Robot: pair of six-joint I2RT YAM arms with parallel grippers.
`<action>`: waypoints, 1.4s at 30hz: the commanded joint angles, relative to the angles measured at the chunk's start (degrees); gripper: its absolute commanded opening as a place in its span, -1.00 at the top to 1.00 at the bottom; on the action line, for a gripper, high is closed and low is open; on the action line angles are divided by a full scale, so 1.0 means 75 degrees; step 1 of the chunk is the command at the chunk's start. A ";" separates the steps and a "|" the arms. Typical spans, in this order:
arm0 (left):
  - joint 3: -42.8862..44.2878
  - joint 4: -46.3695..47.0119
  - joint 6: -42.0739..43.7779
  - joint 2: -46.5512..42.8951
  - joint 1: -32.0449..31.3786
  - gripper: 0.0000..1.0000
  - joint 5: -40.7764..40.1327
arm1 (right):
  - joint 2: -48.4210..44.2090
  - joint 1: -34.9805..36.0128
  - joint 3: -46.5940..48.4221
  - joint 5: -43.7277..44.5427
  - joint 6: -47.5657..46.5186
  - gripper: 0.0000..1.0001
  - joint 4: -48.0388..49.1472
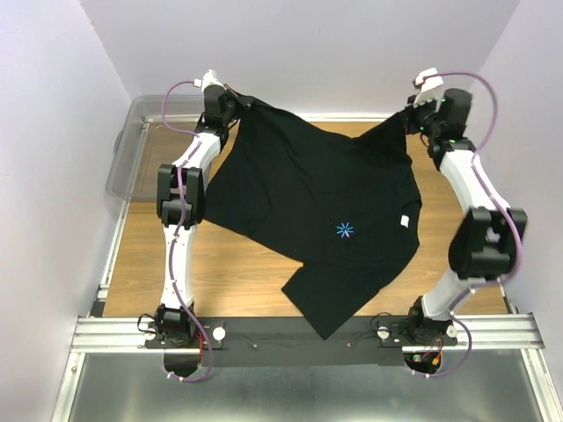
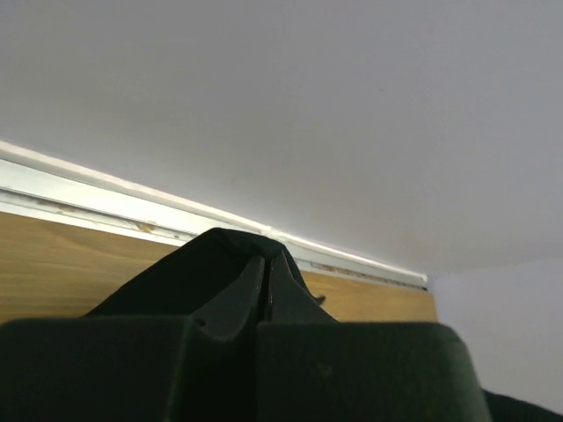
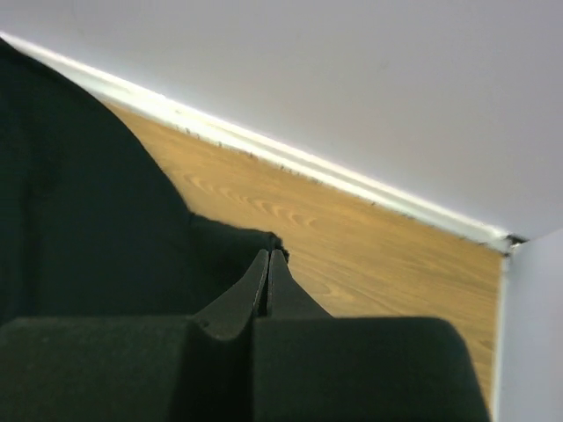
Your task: Fold and stack the t-shirts
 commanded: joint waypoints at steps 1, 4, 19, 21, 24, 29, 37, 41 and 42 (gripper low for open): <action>-0.0713 0.1373 -0.0126 -0.1230 -0.0051 1.00 0.1734 | -0.2635 0.0049 0.0638 -0.0238 0.0131 0.99 -0.0864; -0.1848 0.2158 -0.0150 -0.2587 -0.0226 1.00 0.2274 | -0.3354 0.0049 0.1822 -0.0415 0.0143 0.99 -0.1862; -0.5135 0.2340 0.0587 -0.9846 -0.1539 1.00 0.0671 | -0.4457 -0.0139 0.7803 0.1668 -0.0277 0.99 -0.4702; -0.5112 0.2034 0.0740 -1.0269 -0.1539 1.00 0.0192 | -0.4469 -0.0139 0.8013 0.1916 -0.0465 0.99 -0.4678; -0.4959 0.1389 0.0986 -1.0213 -0.1527 1.00 -0.0209 | -0.4376 -0.0127 0.8178 0.2233 -0.0595 0.99 -0.4608; -0.4936 0.1165 0.0870 -0.9007 -0.1224 1.00 0.0094 | -0.4106 -0.0022 0.7361 0.2514 -0.0888 0.99 -0.4235; -0.4059 0.0733 0.1033 -0.5135 -0.0520 1.00 -0.0010 | -0.3136 -0.0033 0.2264 0.2654 -0.1005 0.99 -0.1458; -0.2423 0.0008 0.0964 -0.2884 -0.0473 1.00 0.0025 | -0.1604 -0.0080 0.0740 0.3086 -0.1192 0.99 -0.0193; -0.2091 -0.0134 0.0952 -0.2505 -0.0473 1.00 0.0025 | -0.1285 -0.0115 0.0609 0.3170 -0.1227 0.99 -0.0074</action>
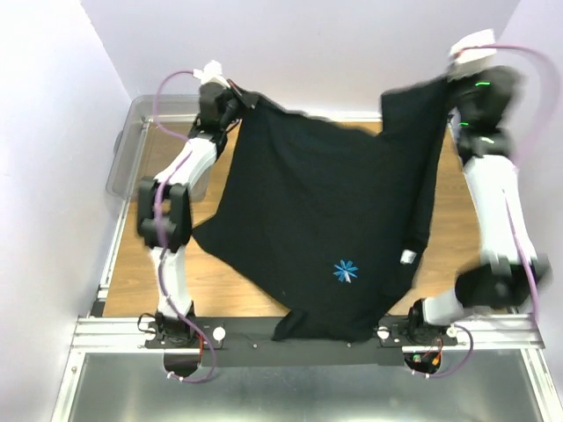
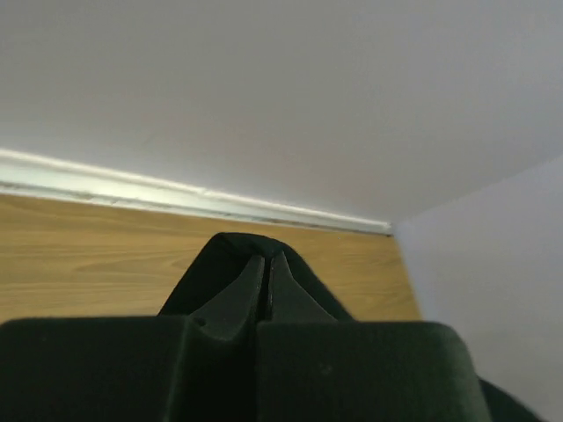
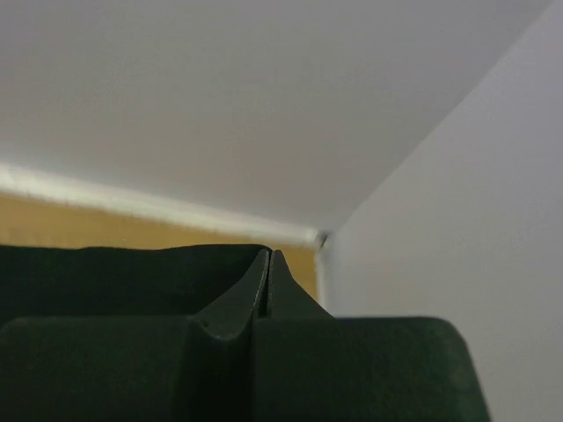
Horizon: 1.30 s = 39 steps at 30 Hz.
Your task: Fold and stack the t-shirts
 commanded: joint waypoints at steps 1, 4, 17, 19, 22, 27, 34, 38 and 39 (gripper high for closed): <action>0.1948 -0.0959 0.0074 0.1470 0.0017 1.00 -0.0275 | 0.1176 -0.0095 -0.0896 0.0830 -0.0266 0.99 0.1226; 0.3470 -0.1766 0.0284 0.2654 -0.0088 1.00 -0.0615 | 0.2126 -0.0224 -0.1154 0.0995 -0.0325 0.99 0.1625; 0.4416 -0.1970 0.0262 0.3934 0.0110 1.00 -0.1143 | 0.4238 -0.0294 -0.0358 0.0469 -0.0009 0.99 0.1708; 0.4369 -0.1911 0.0180 0.3957 0.0169 1.00 -0.1061 | 0.4180 -0.0294 -0.0346 0.0398 0.0155 0.99 0.1708; 0.4357 -0.1852 0.0156 0.3946 0.0192 1.00 -0.1026 | 0.3992 -0.0294 -0.0357 -0.0373 0.0412 0.99 0.1720; 0.4357 -0.1794 0.0191 0.3922 0.0216 1.00 -0.0932 | 0.3279 -0.0294 -0.0650 -0.0996 0.0624 0.99 0.1708; 0.4381 -0.1770 0.0098 0.4016 0.0309 1.00 -0.0990 | 0.2212 -0.0283 -0.1587 -0.1722 0.0730 0.99 0.1685; 0.4521 -0.1770 -0.0101 0.4191 0.0321 1.00 -0.1002 | 0.1439 -0.0283 -0.2243 -0.2039 0.0695 0.99 0.1614; 0.4556 -0.1770 -0.0125 0.4227 0.0333 1.00 -0.1025 | 0.1356 -0.0283 -0.2360 -0.2086 0.0671 0.99 0.1603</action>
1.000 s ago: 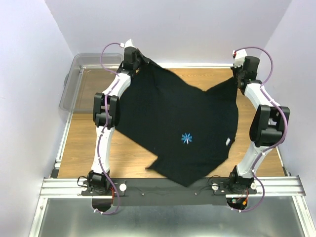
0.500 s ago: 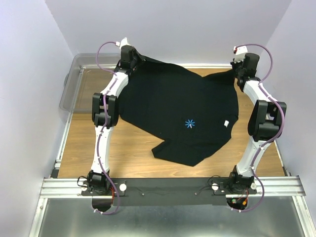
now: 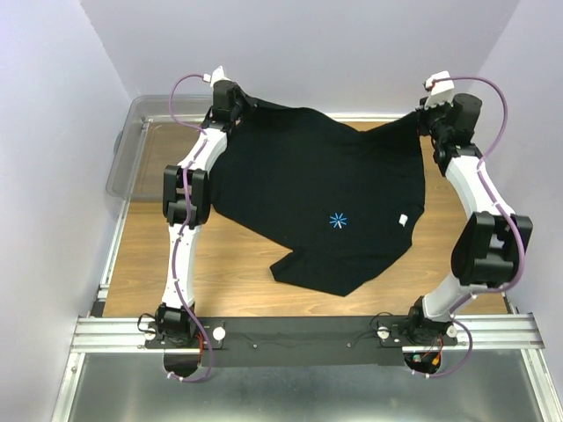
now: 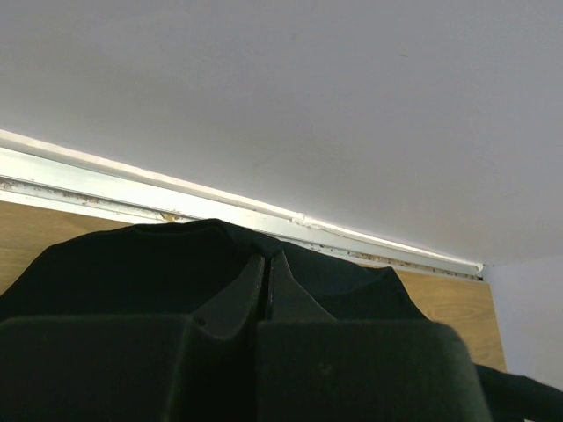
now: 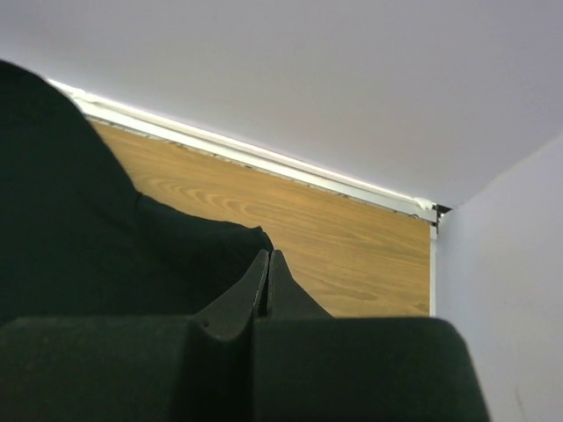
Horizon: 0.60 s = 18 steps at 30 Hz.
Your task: Fold and stack the t-shirts
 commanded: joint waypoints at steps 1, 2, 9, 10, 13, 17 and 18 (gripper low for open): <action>0.0211 0.0191 -0.0230 0.0304 0.0079 1.00 -0.0250 | -0.0568 -0.0020 -0.0586 -0.0588 0.0022 0.99 0.0006; 0.0269 0.0191 -0.0300 0.0363 0.0079 1.00 -0.0262 | -0.0755 -0.0020 -0.0808 -0.0658 -0.0014 0.99 -0.0018; 0.0340 0.0203 -0.0441 0.0445 0.0115 1.00 -0.0297 | -0.1459 -0.0020 -0.1524 -0.0940 -0.0155 0.99 -0.0053; 0.0363 0.0203 -0.0441 0.0457 0.0126 1.00 -0.0309 | -0.1541 -0.0020 -0.1676 -0.0975 -0.0166 0.99 -0.0053; 0.0387 0.0215 -0.0546 0.0527 0.0161 1.00 -0.0344 | -0.1821 -0.0020 -0.1969 -0.1151 -0.0166 0.99 -0.0042; 0.0516 0.0226 -0.0710 0.0656 0.0197 1.00 -0.0379 | -0.2069 -0.0020 -0.2227 -0.1303 -0.0166 0.99 -0.0053; 0.0551 0.0226 -0.0780 0.0691 0.0197 1.00 -0.0379 | -0.2115 -0.0020 -0.2367 -0.1362 -0.0166 0.99 -0.0053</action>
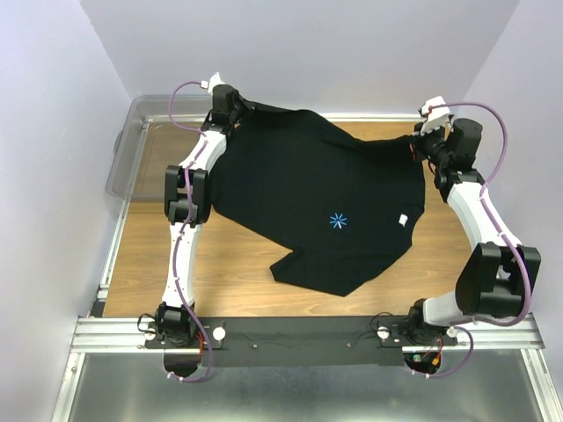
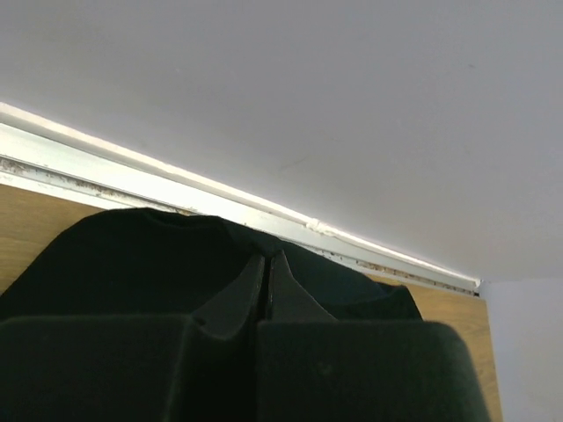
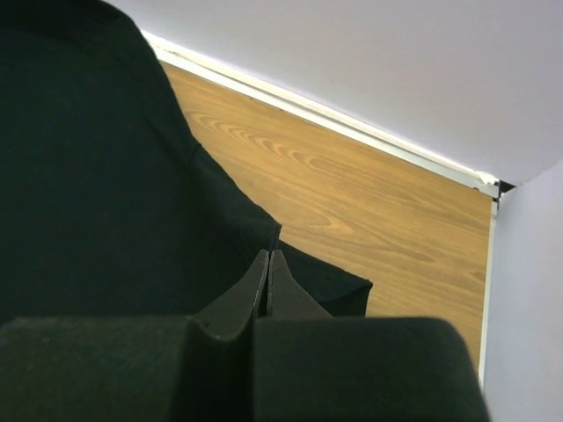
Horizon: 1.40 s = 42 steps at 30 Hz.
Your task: Fold and stack the t-shirts
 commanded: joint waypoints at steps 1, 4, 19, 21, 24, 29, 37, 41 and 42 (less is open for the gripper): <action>0.0376 0.0174 -0.0294 0.0263 0.0095 1.00 -0.0327 | -0.0425 -0.0020 -0.0372 -0.0426 -0.0088 0.99 0.0034; 0.0458 0.0221 -0.0423 0.0345 0.0106 1.00 -0.0350 | -0.0624 -0.0020 -0.0618 -0.0567 -0.0088 0.99 0.0046; 0.0587 0.0350 -0.0904 0.0591 0.0294 1.00 -0.0245 | -0.1890 -0.0020 -0.1591 -0.0942 -0.0217 0.99 -0.0247; 0.0587 0.0361 -0.0927 0.0579 0.0317 1.00 -0.0245 | -0.2136 -0.0020 -0.1778 -0.0919 -0.0333 0.99 -0.0317; 0.0599 0.0385 -0.0974 0.0603 0.0352 1.00 -0.0198 | -0.2358 -0.0020 -0.2000 -0.0931 -0.0416 0.99 -0.0434; 0.0599 0.0420 -0.1009 0.0626 0.0399 1.00 -0.0140 | -0.2570 -0.0020 -0.2224 -0.1083 -0.0463 0.99 -0.0610; 0.0599 0.0502 -0.1079 0.0661 0.0470 1.00 -0.0069 | -0.2805 -0.0020 -0.2400 -0.1481 -0.0510 0.99 -0.0985; 0.0587 0.0502 -0.1079 0.0661 0.0505 1.00 -0.0057 | -0.2816 -0.0020 -0.2400 -0.1727 -0.0510 0.99 -0.1126; 0.0576 0.0502 -0.1079 0.0673 0.0493 1.00 -0.0046 | -0.2828 -0.0020 -0.2388 -0.1774 -0.0521 0.99 -0.1149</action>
